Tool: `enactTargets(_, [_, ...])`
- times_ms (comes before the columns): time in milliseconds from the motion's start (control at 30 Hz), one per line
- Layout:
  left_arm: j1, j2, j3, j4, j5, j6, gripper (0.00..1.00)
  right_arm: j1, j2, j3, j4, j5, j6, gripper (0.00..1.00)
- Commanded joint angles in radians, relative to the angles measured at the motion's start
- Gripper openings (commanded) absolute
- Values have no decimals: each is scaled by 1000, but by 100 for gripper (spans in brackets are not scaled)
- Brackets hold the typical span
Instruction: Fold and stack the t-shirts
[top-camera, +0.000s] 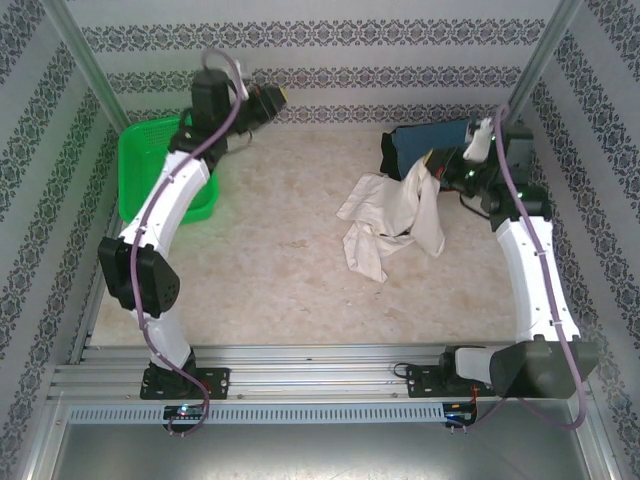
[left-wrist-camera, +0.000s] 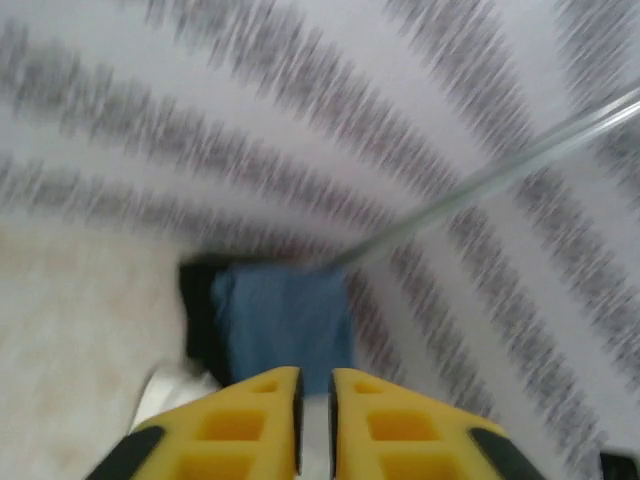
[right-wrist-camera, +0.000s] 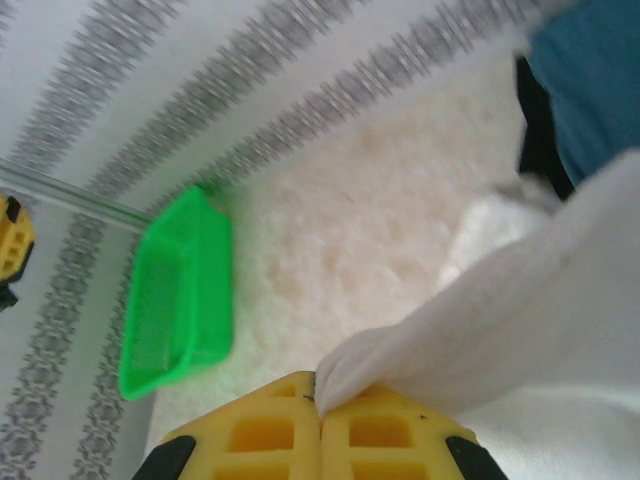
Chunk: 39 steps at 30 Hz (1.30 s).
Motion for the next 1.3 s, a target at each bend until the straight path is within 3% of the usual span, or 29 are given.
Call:
enactTargets(0, [-68, -9, -246, 68, 75, -92, 35, -25, -22, -105, -33, 65, -40, 0])
enactTargets(133, [-140, 37, -346, 64, 46, -135, 48, -53, -18, -179, -28, 71, -54, 0])
enactTargets(233, [-183, 112, -305, 25, 26, -145, 53, -61, -2, -194, -31, 65, -73, 0])
enactTargets(467, [-240, 343, -61, -174, -24, -119, 57, -64, 20, -204, -39, 47, -92, 0])
enactTargets(867, [-286, 576, 280, -451, -168, -3, 63, -64, 20, -252, -1, -4, -67, 0])
enactTargets(1133, [-329, 795, 641, -717, -259, 108, 63, -61, -4, -313, 16, -26, -53, 0])
enactTargets(1267, [-345, 858, 740, -828, -315, 146, 63, -60, -22, -339, 17, -34, -51, 0])
